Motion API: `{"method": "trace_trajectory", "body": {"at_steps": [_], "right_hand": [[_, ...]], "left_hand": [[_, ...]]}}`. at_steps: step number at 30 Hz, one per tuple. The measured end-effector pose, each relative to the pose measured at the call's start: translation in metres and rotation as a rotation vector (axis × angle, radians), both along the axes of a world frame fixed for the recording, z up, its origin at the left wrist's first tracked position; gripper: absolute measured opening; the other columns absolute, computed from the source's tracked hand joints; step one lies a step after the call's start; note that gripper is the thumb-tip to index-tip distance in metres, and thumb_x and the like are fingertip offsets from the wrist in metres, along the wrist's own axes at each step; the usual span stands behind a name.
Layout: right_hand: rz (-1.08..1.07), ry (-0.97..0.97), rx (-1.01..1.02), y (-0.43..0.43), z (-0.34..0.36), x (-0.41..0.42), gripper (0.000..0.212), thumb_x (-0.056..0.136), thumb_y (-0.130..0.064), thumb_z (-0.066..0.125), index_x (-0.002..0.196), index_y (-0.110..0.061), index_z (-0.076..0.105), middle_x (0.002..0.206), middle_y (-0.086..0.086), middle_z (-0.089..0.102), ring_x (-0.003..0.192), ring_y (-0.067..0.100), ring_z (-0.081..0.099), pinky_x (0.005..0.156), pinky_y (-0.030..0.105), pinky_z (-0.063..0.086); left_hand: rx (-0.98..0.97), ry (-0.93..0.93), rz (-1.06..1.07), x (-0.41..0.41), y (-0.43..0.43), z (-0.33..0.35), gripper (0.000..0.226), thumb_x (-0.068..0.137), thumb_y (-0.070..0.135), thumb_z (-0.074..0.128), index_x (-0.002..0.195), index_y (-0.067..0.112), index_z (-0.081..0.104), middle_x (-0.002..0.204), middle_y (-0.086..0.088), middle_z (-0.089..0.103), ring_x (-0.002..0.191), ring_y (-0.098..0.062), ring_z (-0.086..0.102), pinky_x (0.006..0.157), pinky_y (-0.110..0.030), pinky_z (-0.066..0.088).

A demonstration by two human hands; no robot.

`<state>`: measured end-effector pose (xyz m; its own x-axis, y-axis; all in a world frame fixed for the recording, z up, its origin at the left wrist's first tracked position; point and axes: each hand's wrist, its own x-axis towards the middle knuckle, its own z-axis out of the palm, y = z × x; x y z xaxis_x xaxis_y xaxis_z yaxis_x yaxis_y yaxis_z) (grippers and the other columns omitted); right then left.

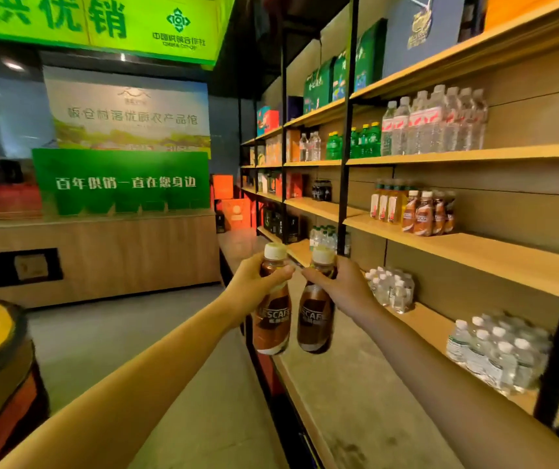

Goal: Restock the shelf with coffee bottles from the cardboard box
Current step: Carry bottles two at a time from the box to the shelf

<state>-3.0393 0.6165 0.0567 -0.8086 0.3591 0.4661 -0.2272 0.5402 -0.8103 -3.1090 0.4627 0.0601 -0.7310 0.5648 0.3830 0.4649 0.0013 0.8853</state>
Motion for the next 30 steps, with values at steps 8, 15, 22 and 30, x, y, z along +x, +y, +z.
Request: {"method": "trace_trajectory", "body": {"at_steps": [8,15,22,30], "right_hand": [[-0.135,-0.034,-0.019,0.087,-0.01,-0.101,0.019,0.085,-0.027,0.067,0.097,-0.014,0.062,0.082,-0.008,0.063,0.076,0.001,0.057,0.064,0.017,0.044],[-0.255,0.005,0.007,0.19,-0.001,-0.183,0.008,0.084,-0.024,0.068,0.082,-0.024,0.06,0.081,-0.006,0.065,0.078,0.006,0.06,0.066,0.021,0.046],[-0.454,-0.013,0.077,0.288,0.011,-0.219,0.025,0.083,-0.028,0.068,0.097,-0.008,0.063,0.09,0.002,0.066,0.084,0.012,0.061,0.064,0.019,0.046],[-0.683,0.027,0.077,0.372,0.017,-0.215,0.016,0.083,-0.024,0.068,0.099,-0.02,0.065,0.093,-0.005,0.069,0.088,0.011,0.065,0.075,0.024,0.051]], "left_hand": [[-0.008,-0.028,-0.188,-0.124,0.1,-0.009,0.029,0.089,0.02,0.061,0.115,0.007,0.058,0.107,-0.01,0.067,0.099,-0.019,0.064,0.084,-0.028,0.051],[-0.014,-0.016,-0.326,-0.216,0.212,-0.003,0.018,0.089,0.021,0.06,0.107,0.019,0.058,0.105,-0.005,0.067,0.098,-0.014,0.064,0.082,-0.028,0.048],[-0.002,-0.03,-0.502,-0.279,0.322,0.015,0.014,0.089,0.022,0.06,0.104,0.023,0.059,0.101,0.004,0.067,0.095,-0.008,0.063,0.075,-0.019,0.048],[0.006,0.013,-0.783,-0.31,0.463,0.018,0.018,0.089,0.023,0.06,0.107,0.022,0.058,0.098,0.007,0.066,0.094,-0.01,0.063,0.074,-0.019,0.051]]}}
